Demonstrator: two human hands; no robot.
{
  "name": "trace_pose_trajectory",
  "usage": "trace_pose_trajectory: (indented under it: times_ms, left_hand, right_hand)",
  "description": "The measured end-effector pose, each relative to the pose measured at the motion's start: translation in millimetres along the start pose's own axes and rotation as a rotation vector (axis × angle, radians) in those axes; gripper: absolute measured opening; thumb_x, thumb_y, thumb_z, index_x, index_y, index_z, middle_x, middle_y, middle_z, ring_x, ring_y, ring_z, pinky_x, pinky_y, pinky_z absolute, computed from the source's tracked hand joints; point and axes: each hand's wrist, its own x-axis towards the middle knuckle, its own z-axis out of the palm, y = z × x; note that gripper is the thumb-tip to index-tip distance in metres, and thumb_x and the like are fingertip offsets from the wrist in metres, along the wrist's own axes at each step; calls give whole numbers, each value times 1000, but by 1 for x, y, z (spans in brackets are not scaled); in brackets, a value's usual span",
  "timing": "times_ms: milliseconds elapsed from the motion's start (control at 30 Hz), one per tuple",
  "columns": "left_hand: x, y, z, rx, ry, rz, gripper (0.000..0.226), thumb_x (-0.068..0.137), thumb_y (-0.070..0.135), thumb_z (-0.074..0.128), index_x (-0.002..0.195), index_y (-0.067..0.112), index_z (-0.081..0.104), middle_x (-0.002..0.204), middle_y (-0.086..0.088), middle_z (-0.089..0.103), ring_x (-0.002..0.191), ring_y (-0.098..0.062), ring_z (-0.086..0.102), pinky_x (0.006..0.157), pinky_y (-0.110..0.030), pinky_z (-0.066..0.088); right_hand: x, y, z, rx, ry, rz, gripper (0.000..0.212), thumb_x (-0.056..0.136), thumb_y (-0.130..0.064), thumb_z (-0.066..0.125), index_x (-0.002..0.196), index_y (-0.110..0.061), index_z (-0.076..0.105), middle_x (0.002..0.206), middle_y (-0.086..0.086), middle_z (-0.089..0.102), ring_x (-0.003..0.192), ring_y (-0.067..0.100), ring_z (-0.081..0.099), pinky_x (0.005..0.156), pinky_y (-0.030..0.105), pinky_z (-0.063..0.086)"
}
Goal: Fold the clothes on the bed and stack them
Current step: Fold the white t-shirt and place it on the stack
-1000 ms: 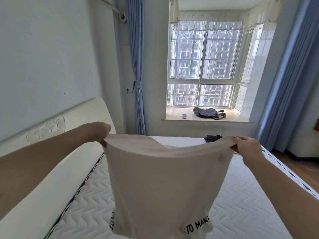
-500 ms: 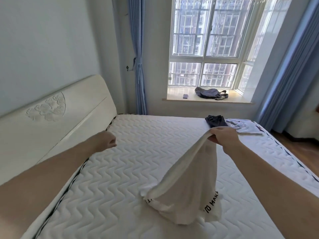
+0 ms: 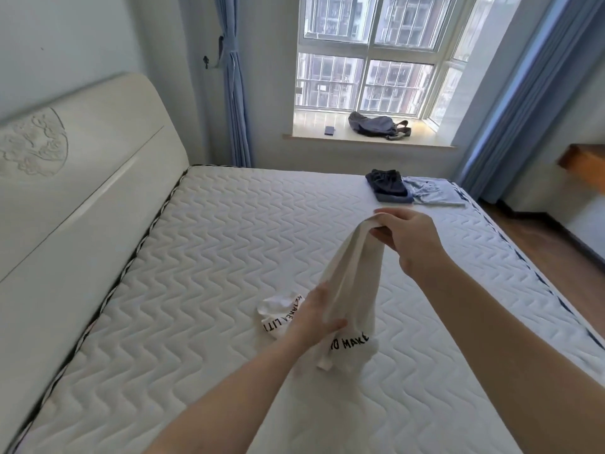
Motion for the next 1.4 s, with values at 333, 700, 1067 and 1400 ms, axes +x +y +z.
trace_pose_trajectory:
  times_ms: [333,700,1067,1400]
  left_hand:
    - [-5,-36,20,144,78,-71,13,79,11,60,85,15,48,89,1,54,86,-30,59,70,-37,48]
    - [-72,-142,6,215,-28,-452,17,84,19,64,100,16,68,101,-11,71,95,-28,65,70,-30,45]
    - [-115,-187,3,-699,87,-667,5,93,5,62,97,4,65,73,-15,67,62,-20,66,59,-26,58]
    - [-116,-196,-20,-1231,68,-768,21,95,9,47,75,10,55,98,-10,72,98,-17,65,80,-35,48]
  right_hand:
    - [-26,-36,-38,139,84,-51,11,90,-3,66,88,-10,74,92,12,74,82,17,72,68,21,57]
    - [-32,-27,-51,162,126,-69,13,90,0,63,86,-7,74,84,8,72,76,13,69,69,21,56]
    - [-26,-23,-32,139,127,-73,12,90,-1,65,86,-8,74,83,7,75,79,14,72,69,21,56]
    - [-17,-18,-35,87,145,-77,10,89,-4,67,89,-9,75,86,5,75,80,14,73,71,21,57]
